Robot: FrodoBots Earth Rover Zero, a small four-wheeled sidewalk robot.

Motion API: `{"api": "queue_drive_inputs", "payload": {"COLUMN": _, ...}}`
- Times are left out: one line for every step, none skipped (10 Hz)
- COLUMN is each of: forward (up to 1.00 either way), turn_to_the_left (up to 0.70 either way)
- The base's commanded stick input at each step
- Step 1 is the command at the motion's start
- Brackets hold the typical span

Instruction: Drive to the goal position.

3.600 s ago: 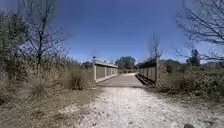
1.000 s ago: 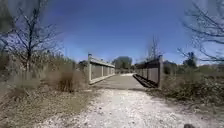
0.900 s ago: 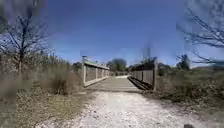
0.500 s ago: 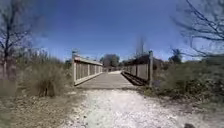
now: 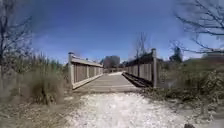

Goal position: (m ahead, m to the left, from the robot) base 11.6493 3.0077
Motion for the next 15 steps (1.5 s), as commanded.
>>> {"api": "queue_drive_inputs", "payload": {"forward": 0.5, "turn_to_the_left": 0.0}}
{"api": "queue_drive_inputs", "payload": {"forward": 0.5, "turn_to_the_left": 0.0}}
{"api": "queue_drive_inputs", "payload": {"forward": 0.5, "turn_to_the_left": 0.0}}
{"api": "queue_drive_inputs", "payload": {"forward": 0.5, "turn_to_the_left": 0.0}}
{"api": "queue_drive_inputs", "payload": {"forward": 0.5, "turn_to_the_left": 0.0}}
{"api": "queue_drive_inputs", "payload": {"forward": 0.5, "turn_to_the_left": 0.0}}
{"api": "queue_drive_inputs", "payload": {"forward": 0.5, "turn_to_the_left": 0.0}}
{"api": "queue_drive_inputs", "payload": {"forward": 0.5, "turn_to_the_left": 0.0}}
{"api": "queue_drive_inputs", "payload": {"forward": 0.5, "turn_to_the_left": 0.0}}
{"api": "queue_drive_inputs", "payload": {"forward": 0.5, "turn_to_the_left": 0.0}}
{"api": "queue_drive_inputs", "payload": {"forward": 0.5, "turn_to_the_left": 0.0}}
{"api": "queue_drive_inputs", "payload": {"forward": 0.5, "turn_to_the_left": 0.0}}
{"api": "queue_drive_inputs", "payload": {"forward": 0.5, "turn_to_the_left": 0.0}}
{"api": "queue_drive_inputs", "payload": {"forward": 0.5, "turn_to_the_left": 0.0}}
{"api": "queue_drive_inputs", "payload": {"forward": 0.5, "turn_to_the_left": 0.0}}
